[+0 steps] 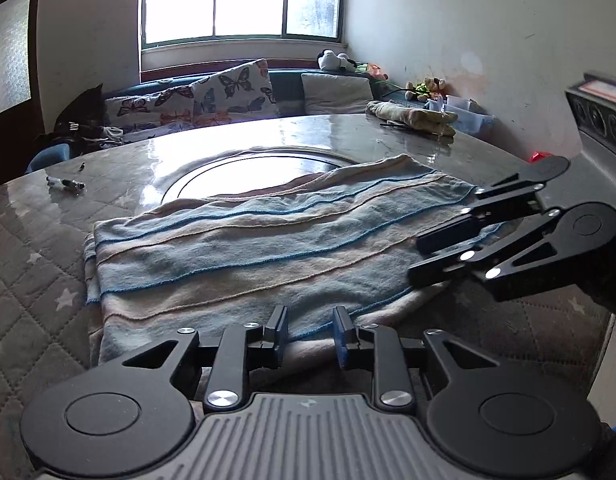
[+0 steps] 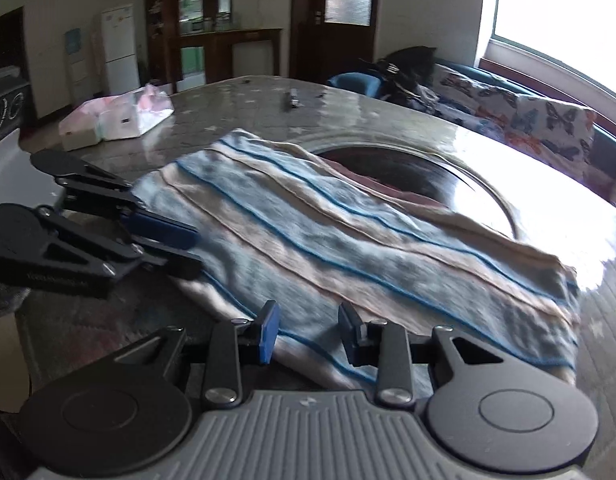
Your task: Fold clothes
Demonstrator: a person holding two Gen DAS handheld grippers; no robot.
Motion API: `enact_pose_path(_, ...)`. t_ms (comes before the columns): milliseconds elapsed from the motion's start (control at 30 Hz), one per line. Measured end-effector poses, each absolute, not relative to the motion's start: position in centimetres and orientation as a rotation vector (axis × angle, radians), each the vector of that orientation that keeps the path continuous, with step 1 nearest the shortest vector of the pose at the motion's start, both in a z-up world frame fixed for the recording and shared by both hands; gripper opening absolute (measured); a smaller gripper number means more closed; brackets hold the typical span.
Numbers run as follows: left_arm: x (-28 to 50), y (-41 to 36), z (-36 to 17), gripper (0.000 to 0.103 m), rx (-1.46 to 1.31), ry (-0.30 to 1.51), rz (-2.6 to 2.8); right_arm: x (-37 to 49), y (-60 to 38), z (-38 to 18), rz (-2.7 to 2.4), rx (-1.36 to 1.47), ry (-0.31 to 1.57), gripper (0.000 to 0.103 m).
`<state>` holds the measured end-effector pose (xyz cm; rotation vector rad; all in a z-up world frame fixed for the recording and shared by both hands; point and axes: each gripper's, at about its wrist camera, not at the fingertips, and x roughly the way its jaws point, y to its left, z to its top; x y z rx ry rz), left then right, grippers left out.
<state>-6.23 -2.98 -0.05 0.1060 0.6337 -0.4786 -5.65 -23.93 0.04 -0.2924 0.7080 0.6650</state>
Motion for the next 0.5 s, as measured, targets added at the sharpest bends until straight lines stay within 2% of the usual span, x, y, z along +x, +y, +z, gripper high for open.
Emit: enact_pose_path(500,-6.9,-0.3,0.3,0.028,0.023,0.651,-0.42,-5.9,-33.1,0.3,0.417,-0.201,0.729,0.032)
